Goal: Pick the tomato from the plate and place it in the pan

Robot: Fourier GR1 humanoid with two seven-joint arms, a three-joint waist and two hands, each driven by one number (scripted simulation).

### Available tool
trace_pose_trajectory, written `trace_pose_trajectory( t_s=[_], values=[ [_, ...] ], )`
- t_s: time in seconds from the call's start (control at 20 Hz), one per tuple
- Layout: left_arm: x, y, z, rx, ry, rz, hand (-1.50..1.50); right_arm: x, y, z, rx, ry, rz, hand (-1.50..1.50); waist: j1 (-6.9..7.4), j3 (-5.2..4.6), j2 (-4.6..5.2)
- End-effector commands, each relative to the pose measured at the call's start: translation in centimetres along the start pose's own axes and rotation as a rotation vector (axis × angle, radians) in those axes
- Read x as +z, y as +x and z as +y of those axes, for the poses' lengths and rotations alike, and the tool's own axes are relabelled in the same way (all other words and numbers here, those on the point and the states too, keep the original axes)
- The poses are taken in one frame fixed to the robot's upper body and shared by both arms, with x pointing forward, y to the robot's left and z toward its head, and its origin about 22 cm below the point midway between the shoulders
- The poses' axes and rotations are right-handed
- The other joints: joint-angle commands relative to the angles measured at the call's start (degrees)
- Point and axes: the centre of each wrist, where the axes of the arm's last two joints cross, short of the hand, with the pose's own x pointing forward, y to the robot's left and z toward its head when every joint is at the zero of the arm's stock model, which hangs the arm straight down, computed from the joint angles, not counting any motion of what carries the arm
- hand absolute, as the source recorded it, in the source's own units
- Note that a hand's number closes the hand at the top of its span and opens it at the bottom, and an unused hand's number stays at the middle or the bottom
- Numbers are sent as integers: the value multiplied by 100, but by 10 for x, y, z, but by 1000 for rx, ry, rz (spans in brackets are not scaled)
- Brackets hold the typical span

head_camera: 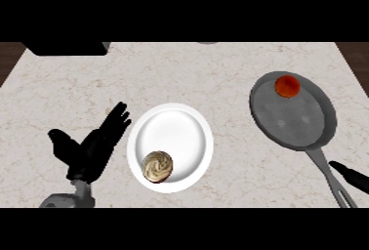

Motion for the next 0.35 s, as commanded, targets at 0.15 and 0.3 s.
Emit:
trace_pose_trajectory(
  t_s=[0.15, 0.3],
  values=[
    [1, -11, -3, 10, -30, -10, 0, 44, -9, -1, -12, 46, -11, -150, 37, 1, 13],
    [17, -15, 2, 6, -17, -8, 0, 29, 14, -29, 20, 55, -20, -150, 47, 1, 11]
  ],
)
